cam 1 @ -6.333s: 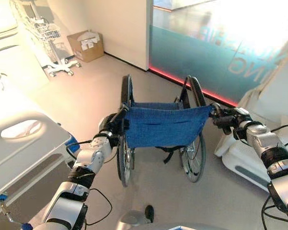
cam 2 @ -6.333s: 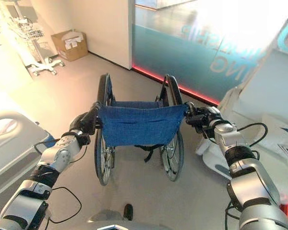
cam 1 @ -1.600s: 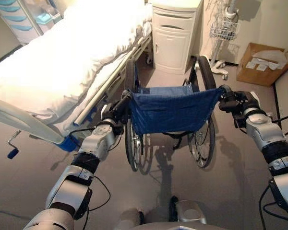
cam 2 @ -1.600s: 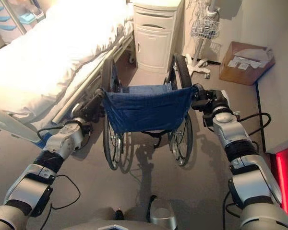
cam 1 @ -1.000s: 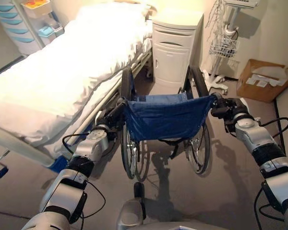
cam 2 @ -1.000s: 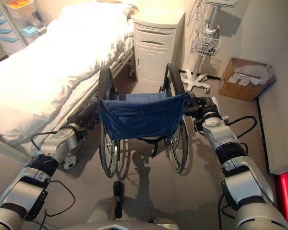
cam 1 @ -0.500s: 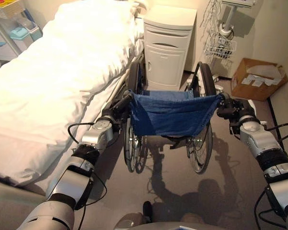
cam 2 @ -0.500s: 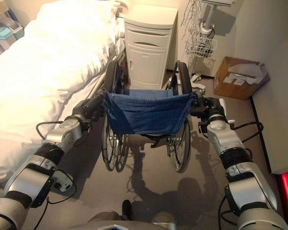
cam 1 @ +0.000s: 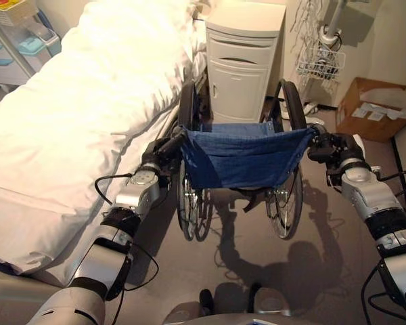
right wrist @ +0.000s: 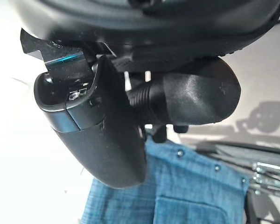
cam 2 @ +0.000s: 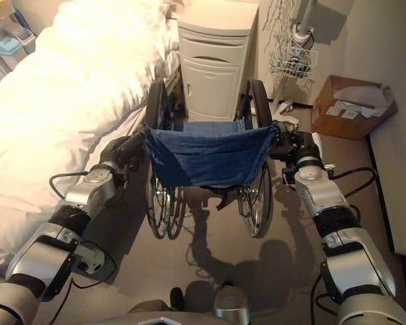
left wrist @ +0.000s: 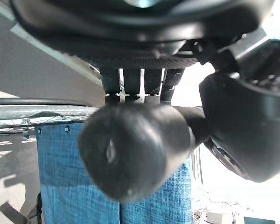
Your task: Push the wheelchair next to the bed
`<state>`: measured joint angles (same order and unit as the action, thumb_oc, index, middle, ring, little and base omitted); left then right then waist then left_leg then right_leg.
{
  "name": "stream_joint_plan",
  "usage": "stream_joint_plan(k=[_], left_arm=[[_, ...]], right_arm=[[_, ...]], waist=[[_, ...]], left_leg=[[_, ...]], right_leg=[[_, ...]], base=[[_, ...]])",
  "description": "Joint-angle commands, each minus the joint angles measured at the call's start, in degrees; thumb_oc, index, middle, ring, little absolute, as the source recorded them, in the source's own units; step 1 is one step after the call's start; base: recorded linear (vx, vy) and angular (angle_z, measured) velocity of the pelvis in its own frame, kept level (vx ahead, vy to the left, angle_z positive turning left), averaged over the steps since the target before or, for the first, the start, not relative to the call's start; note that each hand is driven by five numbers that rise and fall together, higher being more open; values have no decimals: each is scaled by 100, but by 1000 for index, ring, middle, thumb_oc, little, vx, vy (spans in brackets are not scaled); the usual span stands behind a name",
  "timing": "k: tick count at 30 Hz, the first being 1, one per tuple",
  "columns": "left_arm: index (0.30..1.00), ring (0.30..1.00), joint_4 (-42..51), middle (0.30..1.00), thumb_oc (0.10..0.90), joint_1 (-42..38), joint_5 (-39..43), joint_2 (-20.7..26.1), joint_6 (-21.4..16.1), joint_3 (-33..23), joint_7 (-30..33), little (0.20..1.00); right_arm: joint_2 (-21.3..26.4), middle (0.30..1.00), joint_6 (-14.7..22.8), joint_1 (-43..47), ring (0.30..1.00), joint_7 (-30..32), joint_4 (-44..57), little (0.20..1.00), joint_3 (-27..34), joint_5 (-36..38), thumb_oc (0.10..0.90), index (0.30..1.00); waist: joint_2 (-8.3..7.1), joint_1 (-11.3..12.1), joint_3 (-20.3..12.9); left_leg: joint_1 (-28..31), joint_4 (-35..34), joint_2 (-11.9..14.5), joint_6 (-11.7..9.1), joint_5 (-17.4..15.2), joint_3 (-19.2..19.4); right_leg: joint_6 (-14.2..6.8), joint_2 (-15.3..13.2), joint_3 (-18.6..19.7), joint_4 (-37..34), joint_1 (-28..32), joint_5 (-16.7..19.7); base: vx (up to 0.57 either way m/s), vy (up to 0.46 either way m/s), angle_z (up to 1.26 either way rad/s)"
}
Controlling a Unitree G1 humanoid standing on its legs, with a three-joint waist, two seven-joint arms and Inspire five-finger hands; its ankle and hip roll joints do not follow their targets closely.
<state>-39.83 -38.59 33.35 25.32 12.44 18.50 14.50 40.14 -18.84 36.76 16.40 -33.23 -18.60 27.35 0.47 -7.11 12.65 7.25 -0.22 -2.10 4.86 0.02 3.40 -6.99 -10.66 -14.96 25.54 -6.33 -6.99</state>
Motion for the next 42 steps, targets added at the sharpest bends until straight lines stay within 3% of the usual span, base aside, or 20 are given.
stream_joint_plan(k=[1,7,10,12,15,18,20,25,37,38,39,40,41,42], left_arm=[[300,300,162,300,400,-213,-39,572,-607,-243,-4,300],[300,300,149,300,400,-180,-41,562,-685,-216,125,300],[300,300,147,300,400,-190,10,550,-716,-203,169,300],[300,300,156,300,400,-218,50,541,-689,-208,162,300],[300,300,162,300,400,-262,96,495,-712,-164,170,300],[300,300,134,300,400,-310,230,541,-766,-101,157,300],[300,300,133,300,400,-332,235,526,-766,-85,160,300],[300,300,-43,300,400,-510,233,561,-791,-80,85,300],[300,300,-156,300,400,-675,232,638,-825,-40,116,300],[300,300,-158,300,400,-665,232,640,-812,-46,121,300],[328,328,-138,328,419,-623,243,636,-747,-72,126,328],[328,328,-136,328,419,-617,248,636,-738,-77,137,328],[900,900,-120,900,800,-591,224,633,-707,-92,188,900],[900,900,-91,900,800,-549,202,635,-712,-121,236,900]], right_arm=[[-762,300,692,327,300,-345,264,300,-198,99,400,300],[-803,300,589,312,300,-154,377,300,-299,89,400,300],[-747,300,514,384,300,-94,397,300,-352,85,400,300],[-740,300,499,407,300,-68,395,300,-362,106,400,300],[-793,300,509,476,300,-53,334,300,-395,83,400,300],[-797,300,532,493,300,-98,376,300,-448,68,400,300],[-757,300,555,479,300,-136,378,300,-457,123,400,300],[-658,300,703,432,300,-430,349,300,-459,204,400,300],[-696,300,827,336,300,-512,349,300,-387,288,400,300],[-701,432,819,322,432,-516,356,432,-376,308,488,432],[-720,900,793,287,900,-523,382,900,-332,336,800,900],[-721,900,789,283,900,-525,387,900,-325,340,800,900],[-725,900,790,260,900,-507,404,900,-305,367,800,900],[-733,900,792,229,900,-464,454,900,-257,403,800,900]], waist=[[-172,352,-509],[-109,215,-599],[-80,184,-613],[-103,198,-591],[-107,266,-532],[-109,426,-477],[-132,466,-462],[-36,420,-562],[-38,378,-553],[-43,383,-556],[-45,393,-554],[-45,394,-553],[-48,401,-549],[-55,411,-548]], left_leg=[[46,546,-386,-219,-973,713],[203,1214,-117,-440,-1262,915],[17,2154,111,-774,-734,1002],[-277,2353,278,-889,-456,1042],[-452,1894,390,-837,-468,1060],[-770,1076,408,-866,-222,830],[-913,1055,425,-860,-183,802],[-538,373,286,-800,-138,802],[-324,61,103,-599,-212,911],[-312,50,94,-583,-220,923],[-296,36,90,-559,-233,944],[-292,34,89,-556,-234,946],[-288,34,85,-548,-239,953],[-276,30,74,-531,-253,958]], right_leg=[[-111,401,27,-1790,-313,1253],[194,471,-51,-1599,-92,829],[413,552,-85,-1656,111,655],[468,559,-16,-1727,278,600],[405,573,108,-1806,559,523],[335,643,293,-2080,973,470],[331,612,335,-2137,1073,428],[218,629,228,-2188,1030,443],[115,606,258,-2140,851,525],[108,603,257,-2142,855,528],[97,596,252,-2141,860,528],[96,595,252,-2142,862,528],[91,590,248,-2144,868,530],[83,588,252,-2155,882,532]], base=[[170,-229,21],[101,-170,27],[87,-127,31],[104,-59,19],[129,44,-7],[147,91,-3],[124,91,-21],[101,112,-26],[45,63,-5],[41,40,-1],[0,0,0],[0,0,0],[0,0,0],[0,0,0]])
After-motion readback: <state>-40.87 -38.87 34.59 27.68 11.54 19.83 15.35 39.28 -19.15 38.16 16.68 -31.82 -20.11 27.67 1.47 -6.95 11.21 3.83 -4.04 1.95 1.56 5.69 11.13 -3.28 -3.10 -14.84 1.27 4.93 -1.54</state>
